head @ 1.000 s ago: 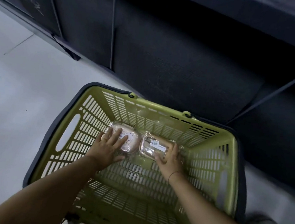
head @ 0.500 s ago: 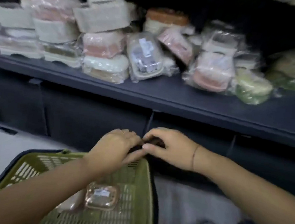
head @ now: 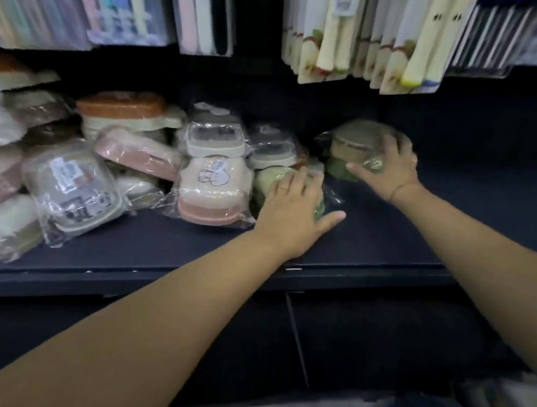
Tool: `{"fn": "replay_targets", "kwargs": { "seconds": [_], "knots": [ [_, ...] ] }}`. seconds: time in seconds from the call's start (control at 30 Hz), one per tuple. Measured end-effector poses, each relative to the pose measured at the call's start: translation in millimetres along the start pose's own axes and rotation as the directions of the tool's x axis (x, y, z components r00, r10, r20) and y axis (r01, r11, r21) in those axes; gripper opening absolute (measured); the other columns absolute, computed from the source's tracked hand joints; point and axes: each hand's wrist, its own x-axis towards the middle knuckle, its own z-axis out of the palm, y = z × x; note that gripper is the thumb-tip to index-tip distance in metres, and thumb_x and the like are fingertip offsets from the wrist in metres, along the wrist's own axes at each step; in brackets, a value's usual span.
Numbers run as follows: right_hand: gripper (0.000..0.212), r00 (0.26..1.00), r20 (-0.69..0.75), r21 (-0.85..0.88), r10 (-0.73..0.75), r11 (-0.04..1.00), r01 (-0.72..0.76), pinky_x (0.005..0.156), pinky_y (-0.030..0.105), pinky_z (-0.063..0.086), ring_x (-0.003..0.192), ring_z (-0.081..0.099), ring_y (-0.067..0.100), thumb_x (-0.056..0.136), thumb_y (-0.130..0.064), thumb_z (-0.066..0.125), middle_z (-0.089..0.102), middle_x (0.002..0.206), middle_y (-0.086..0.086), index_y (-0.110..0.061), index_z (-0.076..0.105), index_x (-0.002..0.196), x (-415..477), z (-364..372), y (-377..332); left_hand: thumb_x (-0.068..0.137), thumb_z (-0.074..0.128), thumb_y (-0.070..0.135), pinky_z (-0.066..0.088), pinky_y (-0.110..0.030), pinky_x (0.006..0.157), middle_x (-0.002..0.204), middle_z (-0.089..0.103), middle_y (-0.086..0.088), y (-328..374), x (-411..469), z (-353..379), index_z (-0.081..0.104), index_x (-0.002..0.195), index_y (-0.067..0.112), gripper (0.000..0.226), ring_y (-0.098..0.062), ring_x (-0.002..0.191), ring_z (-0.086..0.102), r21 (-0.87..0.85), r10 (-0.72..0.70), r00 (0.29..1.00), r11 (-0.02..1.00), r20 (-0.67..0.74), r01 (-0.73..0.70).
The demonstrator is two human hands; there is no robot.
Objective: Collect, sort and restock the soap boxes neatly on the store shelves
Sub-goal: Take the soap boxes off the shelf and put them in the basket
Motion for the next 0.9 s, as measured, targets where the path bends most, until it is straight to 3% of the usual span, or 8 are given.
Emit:
{"fn": "replay_targets", "kwargs": {
  "seconds": [0.1, 0.23, 0.3, 0.43, 0.6, 0.67, 0.77, 0.9],
  "knots": [
    [0.096, 0.998, 0.029, 0.059, 0.047, 0.997, -0.049, 0.117, 0.045, 0.023, 0.141, 0.020, 0.044, 0.081, -0.061, 0.065, 0.000, 0.160, 0.015, -0.031, 0.010, 0.154, 37, 10, -7, 0.095, 0.030, 0.066, -0.004, -0.051, 0.118, 0.164, -0.004, -0.007, -6, 23, 12, 0.003, 0.156, 0.030, 0.076, -0.030, 0.150, -0.007, 0.056, -0.109, 0.991, 0.993, 0.075, 0.105],
    [0.077, 0.996, 0.064, 0.036, 0.055, 0.998, -0.057, 0.112, 0.044, 0.033, 0.134, 0.037, 0.041, 0.084, -0.064, 0.057, 0.025, 0.155, 0.015, -0.030, 0.034, 0.149, 55, 22, -8, 0.093, 0.036, 0.067, -0.006, -0.060, 0.116, 0.164, 0.003, -0.002, -12, 28, 15, 0.015, 0.154, 0.037, 0.071, -0.029, 0.150, -0.008, 0.018, -0.109, 0.991, 0.994, 0.074, 0.108],
    [0.066, 1.000, 0.026, 0.084, 0.007, 0.996, -0.010, 0.114, 0.036, 0.031, 0.136, 0.036, 0.037, 0.088, -0.054, 0.059, 0.018, 0.158, 0.013, -0.029, 0.040, 0.146, 45, 25, -4, 0.092, 0.042, 0.065, -0.002, -0.059, 0.117, 0.162, 0.012, 0.002, -14, 18, 12, 0.027, 0.149, 0.037, 0.065, -0.028, 0.150, -0.003, -0.039, -0.069, 0.997, 0.997, 0.046, 0.071],
    [0.049, 0.994, -0.008, 0.192, -0.106, 0.976, 0.105, 0.111, 0.017, 0.020, 0.145, 0.021, 0.023, 0.093, -0.032, 0.063, 0.012, 0.160, 0.009, -0.021, 0.051, 0.140, 6, 18, 10, 0.089, 0.054, 0.058, 0.013, -0.051, 0.115, 0.132, 0.040, 0.010, -16, -15, 5, 0.051, 0.119, 0.032, 0.040, -0.021, 0.136, 0.029, -0.163, 0.035, 0.995, 0.985, -0.092, -0.049],
    [0.029, 0.970, -0.233, 0.190, -0.071, 0.975, 0.117, 0.100, 0.035, 0.045, 0.111, 0.056, 0.022, 0.088, -0.037, 0.066, 0.047, 0.133, 0.008, -0.013, 0.068, 0.104, -29, 10, 22, 0.079, 0.072, 0.051, 0.027, -0.041, 0.108, 0.102, 0.045, 0.011, -11, -34, -5, 0.048, 0.074, 0.034, 0.030, -0.012, 0.108, 0.043, -0.402, -0.121, 0.964, 0.915, -0.237, 0.016],
    [0.047, 0.945, -0.325, 0.230, 0.017, 0.971, 0.062, 0.098, 0.042, 0.047, 0.109, 0.055, 0.027, 0.081, -0.046, 0.070, 0.041, 0.132, 0.010, -0.013, 0.059, 0.113, -24, 4, 17, 0.073, 0.071, 0.063, 0.030, -0.041, 0.109, 0.118, 0.041, 0.006, -8, -32, -7, 0.051, 0.097, 0.031, 0.045, -0.018, 0.119, 0.038, -0.302, -0.246, 0.949, 0.936, -0.198, 0.180],
    [0.085, 0.983, -0.144, 0.298, 0.116, 0.952, -0.068, 0.113, 0.041, 0.032, 0.134, 0.036, 0.032, 0.079, -0.051, 0.072, 0.023, 0.148, 0.012, -0.017, 0.032, 0.146, 1, -2, 8, 0.068, 0.064, 0.077, 0.026, -0.044, 0.113, 0.153, 0.021, -0.007, -4, -25, -14, 0.028, 0.144, 0.022, 0.100, -0.031, 0.140, 0.026, -0.191, -0.413, 0.908, 0.888, 0.072, 0.419],
    [0.101, 0.978, 0.124, 0.443, 0.170, 0.872, -0.208, 0.104, 0.026, 0.033, 0.137, 0.036, 0.024, 0.079, -0.040, 0.077, 0.032, 0.152, 0.008, -0.013, 0.014, 0.153, 23, 4, 2, 0.071, 0.070, 0.070, 0.036, -0.040, 0.103, 0.152, 0.025, -0.008, -2, -20, -27, 0.015, 0.151, 0.026, 0.107, -0.031, 0.138, 0.030, -0.227, -0.431, 0.878, 0.852, 0.210, 0.472]
  ]
}}
